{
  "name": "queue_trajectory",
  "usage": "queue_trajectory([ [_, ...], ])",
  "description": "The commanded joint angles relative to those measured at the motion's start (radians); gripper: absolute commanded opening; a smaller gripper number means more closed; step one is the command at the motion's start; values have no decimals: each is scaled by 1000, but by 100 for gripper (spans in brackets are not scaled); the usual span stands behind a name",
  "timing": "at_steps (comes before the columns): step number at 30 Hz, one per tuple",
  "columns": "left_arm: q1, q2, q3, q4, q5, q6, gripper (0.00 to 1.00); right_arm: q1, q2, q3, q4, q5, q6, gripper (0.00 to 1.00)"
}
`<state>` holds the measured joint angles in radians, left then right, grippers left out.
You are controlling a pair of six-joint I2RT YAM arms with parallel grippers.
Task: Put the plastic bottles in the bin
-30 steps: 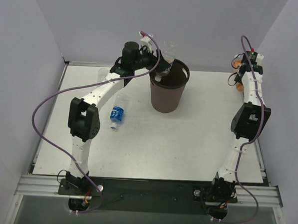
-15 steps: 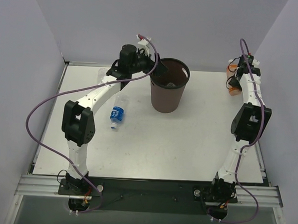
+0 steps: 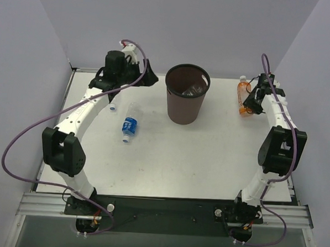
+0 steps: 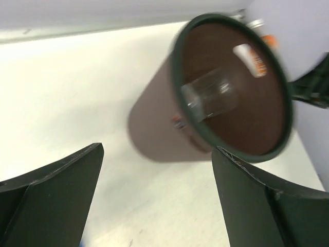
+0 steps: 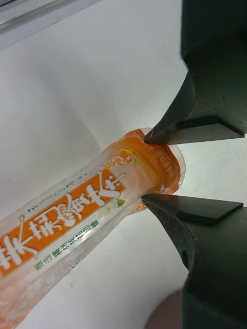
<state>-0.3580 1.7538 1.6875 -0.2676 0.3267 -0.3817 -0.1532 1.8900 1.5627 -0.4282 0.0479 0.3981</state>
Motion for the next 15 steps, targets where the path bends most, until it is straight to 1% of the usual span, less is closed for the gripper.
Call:
queue_trajectory([
  [1, 97, -120, -162, -93, -103, 33, 97, 35, -153, -65, 55, -17, 56, 10],
  [2, 109, -166, -193, -93, -139, 43, 97, 47, -167, -72, 55, -17, 58, 10],
  [4, 140, -201, -271, -87, -156, 61, 97, 58, -207, -78, 54, -23, 61, 10],
  [6, 194, -243, -336, -41, -126, 67, 97, 81, -230, -75, 54, -32, 61, 10],
  [7, 208, -257, -409, -15, -133, 64, 97, 90, -248, -63, 49, -40, 61, 10],
  [8, 237, -279, -454, 8, -184, 8, 97, 99, -259, -55, 48, -40, 61, 10],
  [9, 255, -287, -485, -20, -306, -59, 97, 122, -269, -49, 45, -39, 61, 10],
  [10, 286, -301, -552, -31, -296, -151, 97, 135, -290, -40, 45, -37, 61, 10],
  [11, 383, -312, -601, 3, -220, -154, 97, 147, -299, -35, 46, -27, 59, 10],
  [12, 424, -323, -652, 145, -125, -163, 97, 180, -310, -29, 46, -23, 58, 10],
  [13, 459, -345, -702, 190, -15, -230, 97, 194, -322, -9, 46, -22, 53, 10],
  [14, 477, -352, -741, 202, -8, -243, 97, 213, -327, 0, 46, -14, 41, 10],
  [15, 485, -358, -735, 174, -14, -232, 97, 246, -334, 13, 45, -10, 27, 10],
])
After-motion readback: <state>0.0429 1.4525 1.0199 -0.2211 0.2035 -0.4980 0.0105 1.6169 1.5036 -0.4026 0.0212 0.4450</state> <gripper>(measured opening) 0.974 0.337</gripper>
